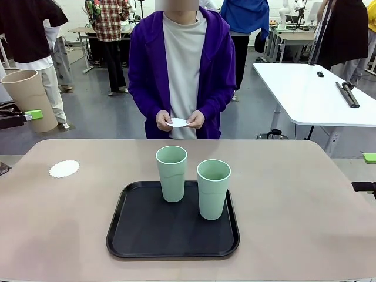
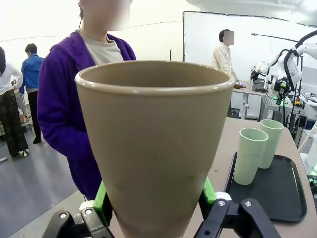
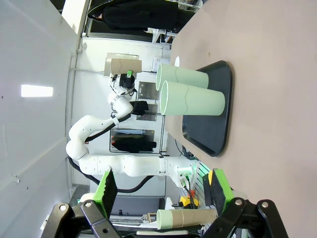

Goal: Place coasters on the table and set cups on them.
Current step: Pick up one Reusable plastic cup and place it on a coaster set by the human.

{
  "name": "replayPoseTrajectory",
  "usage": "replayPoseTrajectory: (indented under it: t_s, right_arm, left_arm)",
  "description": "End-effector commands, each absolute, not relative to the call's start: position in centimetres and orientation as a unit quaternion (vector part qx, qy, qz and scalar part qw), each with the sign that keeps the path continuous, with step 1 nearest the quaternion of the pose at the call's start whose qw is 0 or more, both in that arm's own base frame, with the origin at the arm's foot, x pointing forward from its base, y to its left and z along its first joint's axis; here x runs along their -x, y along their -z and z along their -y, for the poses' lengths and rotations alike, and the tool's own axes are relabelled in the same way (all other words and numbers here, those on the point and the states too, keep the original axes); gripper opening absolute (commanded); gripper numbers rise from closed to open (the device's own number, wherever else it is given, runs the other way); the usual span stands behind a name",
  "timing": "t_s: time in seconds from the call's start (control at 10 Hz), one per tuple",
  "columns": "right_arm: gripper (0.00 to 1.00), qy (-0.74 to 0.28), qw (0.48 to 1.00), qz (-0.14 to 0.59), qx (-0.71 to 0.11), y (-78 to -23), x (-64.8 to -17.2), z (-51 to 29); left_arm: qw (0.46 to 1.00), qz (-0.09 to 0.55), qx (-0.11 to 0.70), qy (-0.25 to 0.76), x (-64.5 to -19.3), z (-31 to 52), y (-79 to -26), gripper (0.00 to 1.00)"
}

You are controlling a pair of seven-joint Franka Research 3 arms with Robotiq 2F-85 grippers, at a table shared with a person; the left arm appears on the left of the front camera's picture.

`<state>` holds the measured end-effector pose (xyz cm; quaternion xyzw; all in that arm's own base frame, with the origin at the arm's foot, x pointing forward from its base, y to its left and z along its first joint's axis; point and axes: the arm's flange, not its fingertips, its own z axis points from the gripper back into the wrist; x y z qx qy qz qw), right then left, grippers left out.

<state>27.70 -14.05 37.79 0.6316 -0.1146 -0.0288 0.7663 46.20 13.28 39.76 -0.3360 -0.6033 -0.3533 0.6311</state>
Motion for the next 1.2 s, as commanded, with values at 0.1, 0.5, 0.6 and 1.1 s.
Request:
replayPoseTrajectory:
  t_s: [0.1,0.5,0.6,1.1]
  right_arm:
    - [1.00,0.030,0.762,0.116,-0.636,-37.9,-27.7,14.1]
    - [1.00,0.030,0.762,0.116,-0.636,-37.9,-27.7,14.1]
    - [1.00,0.030,0.762,0.116,-0.636,-37.9,-27.7,14.1]
    - [1.00,0.030,0.762,0.116,-0.636,-37.9,-27.7,14.1]
  left_arm:
    - [0.628,0.607,0.334,0.355,-45.9,-13.3,-40.2,0.84]
    - [0.634,0.588,0.341,0.368,-48.3,-15.2,-35.5,0.84]
    - [0.631,0.590,0.339,0.371,-48.6,-15.7,-34.0,0.84]
    - [0.653,0.550,0.342,0.392,-50.4,-15.7,-27.6,0.84]
